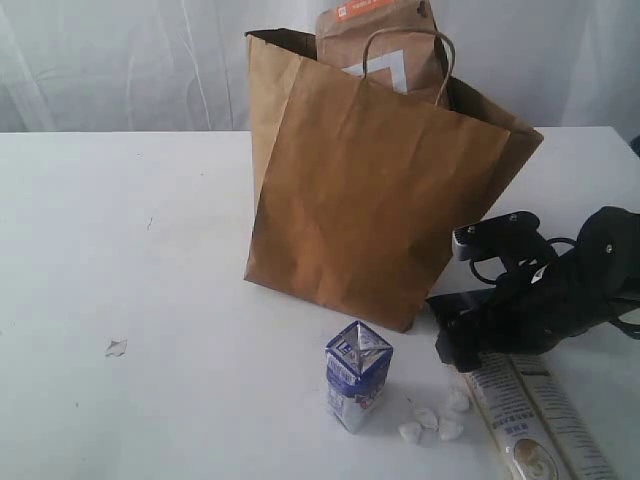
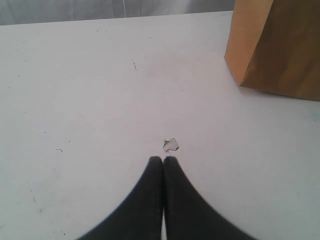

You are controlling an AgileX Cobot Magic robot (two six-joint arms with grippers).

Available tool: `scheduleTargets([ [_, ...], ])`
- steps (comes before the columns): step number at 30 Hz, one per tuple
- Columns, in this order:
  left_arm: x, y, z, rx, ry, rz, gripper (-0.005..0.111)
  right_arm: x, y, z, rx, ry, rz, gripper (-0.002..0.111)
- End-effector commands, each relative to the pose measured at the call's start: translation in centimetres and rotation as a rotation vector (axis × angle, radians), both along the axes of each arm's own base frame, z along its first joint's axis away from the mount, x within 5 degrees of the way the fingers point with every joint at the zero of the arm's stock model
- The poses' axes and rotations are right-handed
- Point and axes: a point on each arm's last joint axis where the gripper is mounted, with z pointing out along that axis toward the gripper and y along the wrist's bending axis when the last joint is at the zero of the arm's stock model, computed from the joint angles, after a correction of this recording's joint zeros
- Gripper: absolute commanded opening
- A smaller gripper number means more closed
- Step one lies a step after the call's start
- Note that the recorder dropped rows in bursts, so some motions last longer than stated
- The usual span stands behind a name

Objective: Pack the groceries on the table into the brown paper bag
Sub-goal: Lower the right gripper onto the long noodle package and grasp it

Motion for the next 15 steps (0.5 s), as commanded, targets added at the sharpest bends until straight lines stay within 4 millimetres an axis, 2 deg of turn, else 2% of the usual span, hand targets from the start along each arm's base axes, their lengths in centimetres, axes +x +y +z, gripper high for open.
scheduleTargets([
  [1,0.0,-0.1,-0.1,-0.017,0.007,-0.005,0.000,0.1,0.1,0.0,0.004,-0.002,-0.003,0.096],
  [4,0.0,-0.1,-0.1,-0.017,0.007,-0.005,0.000,0.0,0.1,-0.1,0.002,0.010,0.001,0.096],
  [7,0.0,-0.1,-0.1,-0.017,0.007,-0.005,0.000,-0.1,0.1,-0.1,0.001,0.023,0.004,0.090],
  [10,0.0,-0.1,-0.1,-0.017,0.007,-0.005,0.000,-0.3,0.1,-0.2,0.000,0.045,0.010,0.072],
  [13,0.0,-0.1,-0.1,-0.017,0.007,-0.005,0.000,-0.8,0.2,-0.3,-0.001,0.094,0.020,0.044],
  [14,0.0,-0.1,-0.1,-0.017,0.007,-0.005,0.000,-0.9,0.2,-0.4,-0.003,0.113,0.025,0.031],
  [15,0.0,-0.1,-0.1,-0.017,0.007,-0.005,0.000,-1.1,0.2,-0.4,-0.003,0.130,0.029,0.022],
])
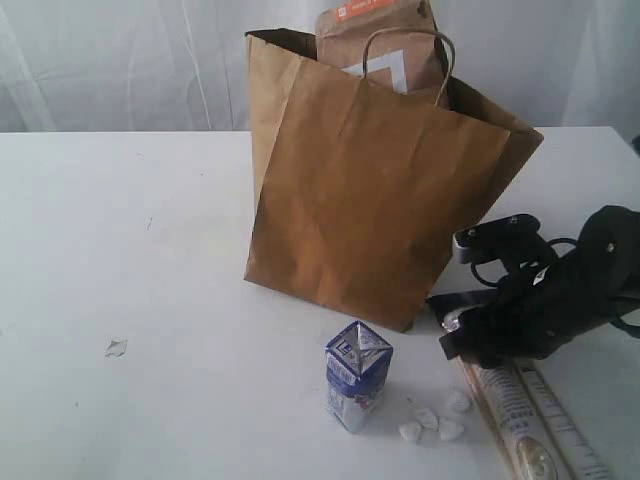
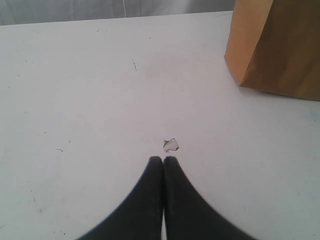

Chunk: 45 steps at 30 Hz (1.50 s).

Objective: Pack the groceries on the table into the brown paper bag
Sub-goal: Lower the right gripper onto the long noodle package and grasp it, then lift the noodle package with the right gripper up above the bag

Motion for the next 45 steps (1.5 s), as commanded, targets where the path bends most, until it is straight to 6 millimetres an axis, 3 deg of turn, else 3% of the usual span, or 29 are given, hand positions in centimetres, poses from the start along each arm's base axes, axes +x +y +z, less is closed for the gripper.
scheduleTargets([
  [1,0.0,-0.1,-0.1,-0.017,0.007,-0.005,0.000,-0.9,0.1,-0.3,-0.001,0.107,0.020,0.011],
  [2,0.0,-0.1,-0.1,-0.017,0.007,-0.005,0.000,-1.0,0.2,-0.4,-0.001,0.115,0.022,0.001],
  [3,0.0,-0.1,-0.1,-0.017,0.007,-0.005,0.000,-1.0,0.2,-0.4,0.000,0.116,0.019,0.000],
  [10,0.0,-0.1,-0.1,-0.017,0.007,-0.005,0.000,-0.6,-0.1,0.1,-0.020,0.098,0.043,0.000],
  [16,0.0,-0.1,-0.1,-0.017,0.007,-0.005,0.000,-0.2,-0.4,2.8,-0.065,0.007,0.088,0.000],
  [25,0.0,-0.1,-0.1,-0.017,0.005,-0.004,0.000,-1.6,-2.7,9.2,-0.236,-0.145,0.005,0.000],
  [31,0.0,-0.1,-0.1,-0.017,0.005,-0.004,0.000,-4.4,-4.5,13.9,-0.326,-0.288,-0.009,0.000],
  [40,0.0,-0.1,-0.1,-0.017,0.005,-0.004,0.000,-9.1,-6.6,23.3,-0.275,-0.696,-0.181,0.000],
  [45,0.0,-0.1,-0.1,-0.017,0.005,-0.004,0.000,-11.1,-7.3,27.3,-0.248,-0.852,-0.219,0.000],
])
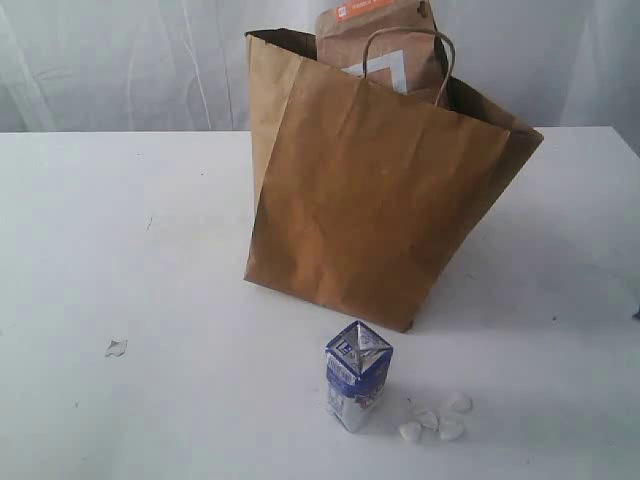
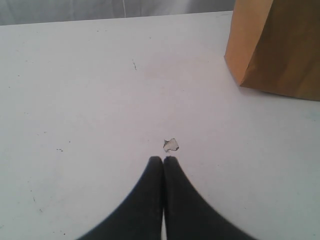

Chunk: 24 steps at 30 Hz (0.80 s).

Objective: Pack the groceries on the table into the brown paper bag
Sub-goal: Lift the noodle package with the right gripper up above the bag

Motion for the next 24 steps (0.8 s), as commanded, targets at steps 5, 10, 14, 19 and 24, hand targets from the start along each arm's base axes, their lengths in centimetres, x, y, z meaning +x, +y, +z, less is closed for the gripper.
scheduleTargets([
  [5,0.0,-0.1,-0.1,-0.017,0.005,-0.004,0.000,-2.1,-0.2,8.1,0.083,-0.414,0.059,0.000],
  [10,0.0,-0.1,-0.1,-0.017,0.005,-0.004,0.000,-0.6,2.3,12.3,0.336,-0.735,0.257,0.000],
  [14,0.0,-0.1,-0.1,-0.017,0.005,-0.004,0.000,1.8,4.2,14.5,0.589,-0.859,0.395,0.000],
  [19,0.0,-0.1,-0.1,-0.017,0.005,-0.004,0.000,6.6,6.4,15.8,0.859,-0.874,0.505,0.000],
  [24,0.0,-0.1,-0.1,-0.017,0.005,-0.004,0.000,10.9,7.9,15.7,1.016,-0.851,0.556,0.000],
])
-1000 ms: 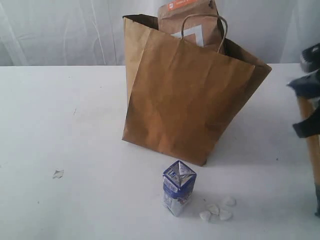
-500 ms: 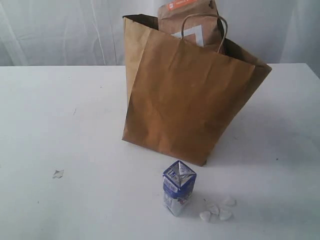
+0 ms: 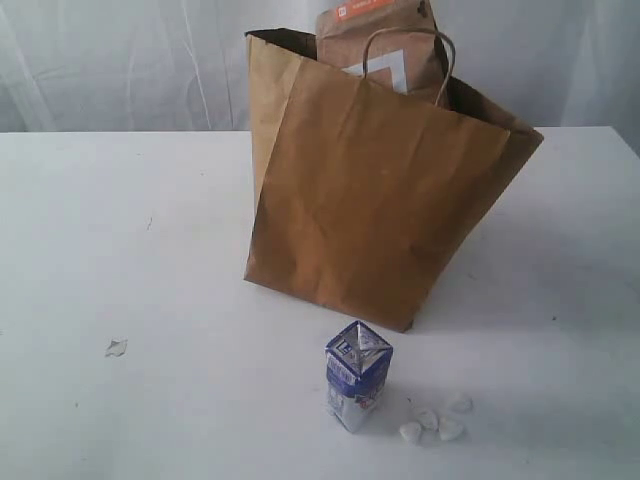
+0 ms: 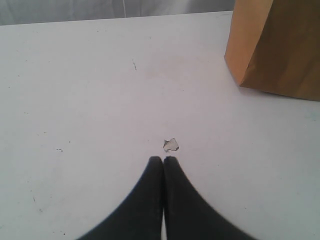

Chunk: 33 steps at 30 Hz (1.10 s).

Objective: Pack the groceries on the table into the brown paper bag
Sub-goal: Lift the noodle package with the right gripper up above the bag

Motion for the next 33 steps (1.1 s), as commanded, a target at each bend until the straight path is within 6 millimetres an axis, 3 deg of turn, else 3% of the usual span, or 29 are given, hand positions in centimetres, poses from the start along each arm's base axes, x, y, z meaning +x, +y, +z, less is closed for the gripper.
scheduleTargets([
  [1,0.0,-0.1,-0.1,-0.017,0.005,-0.004,0.000,2.4,1.3,1.1,0.129,-0.093,0.148,0.000],
  [6,0.0,-0.1,-0.1,-0.017,0.005,-0.004,0.000,5.8,2.6,-0.6,0.183,-0.115,0.221,0.000],
  [12,0.0,-0.1,-0.1,-0.017,0.005,-0.004,0.000,8.5,3.3,-3.0,0.169,-0.049,0.215,0.000],
  [21,0.0,-0.1,-0.1,-0.017,0.005,-0.004,0.000,9.9,2.8,-4.9,0.026,0.083,0.056,0.000],
  [33,0.0,-0.1,-0.1,-0.017,0.005,-0.004,0.000,10.1,3.0,-5.4,0.070,0.139,0.067,0.000],
])
